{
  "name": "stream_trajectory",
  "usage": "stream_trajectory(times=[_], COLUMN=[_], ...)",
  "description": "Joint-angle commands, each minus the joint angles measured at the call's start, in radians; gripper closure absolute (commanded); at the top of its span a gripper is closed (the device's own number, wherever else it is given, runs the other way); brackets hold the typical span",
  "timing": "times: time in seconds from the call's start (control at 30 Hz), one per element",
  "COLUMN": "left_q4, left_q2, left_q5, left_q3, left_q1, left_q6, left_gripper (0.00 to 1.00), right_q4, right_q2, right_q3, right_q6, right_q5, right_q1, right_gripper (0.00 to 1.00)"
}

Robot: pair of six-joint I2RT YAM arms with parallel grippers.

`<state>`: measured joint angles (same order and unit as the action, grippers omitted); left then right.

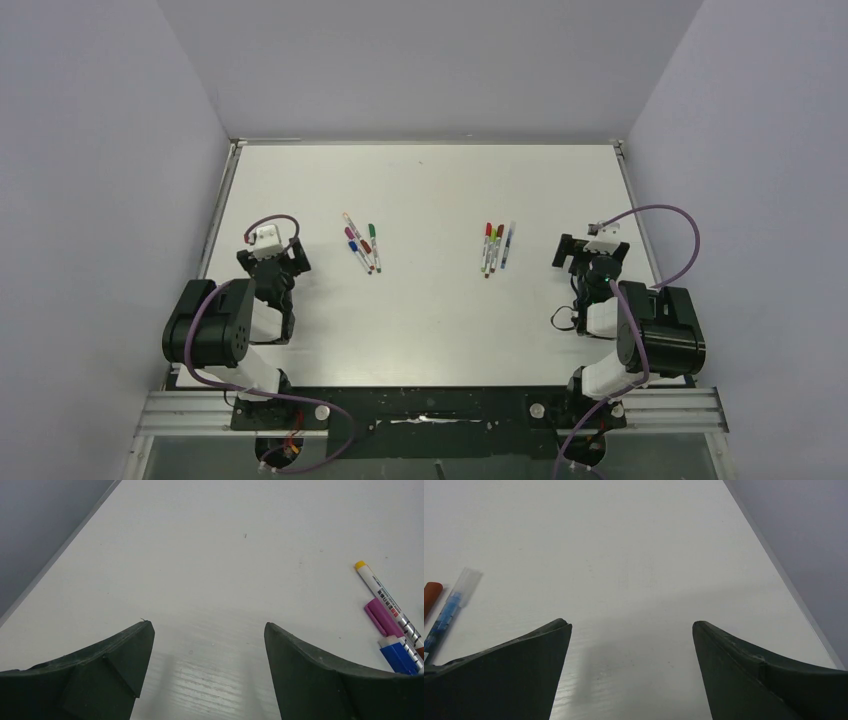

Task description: Open the pen caps

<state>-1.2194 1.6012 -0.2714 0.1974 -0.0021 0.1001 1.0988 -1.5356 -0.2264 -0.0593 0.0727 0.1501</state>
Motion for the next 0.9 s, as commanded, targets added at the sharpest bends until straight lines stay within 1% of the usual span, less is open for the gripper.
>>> stream_trajectory(times=[0.0, 0.7, 0.77, 0.87], left_q4=[-0.046, -0.044, -0.044, -0.047], left_q2=[-0.001, -0.001, -0.001, -0.003], left_q5=[0.012, 0.012, 0.011, 0.01], left_q3=[0.024, 0.025, 0.025, 0.022], left_q1=[0.001, 0.001, 0.001, 0.001], left_q6=[-0.009, -0.009, -0.009, -0.009], left_gripper=[0.18, 0.18, 0.18, 0.18], right_q4=[0.054, 0.058, 0.066, 0.077], right_q2=[0.003, 0.005, 0.007, 0.027], right_q3=[-0.028, -0.023, -0.019, -0.002], right_q6=[0.007, 0.008, 0.011, -0.005], right_q5=[-0.01, -0.006, 0.0, 0.054], right_q1=[0.005, 0.005, 0.005, 0.001], right_gripper=[0.02, 0.02, 0.02, 0.02])
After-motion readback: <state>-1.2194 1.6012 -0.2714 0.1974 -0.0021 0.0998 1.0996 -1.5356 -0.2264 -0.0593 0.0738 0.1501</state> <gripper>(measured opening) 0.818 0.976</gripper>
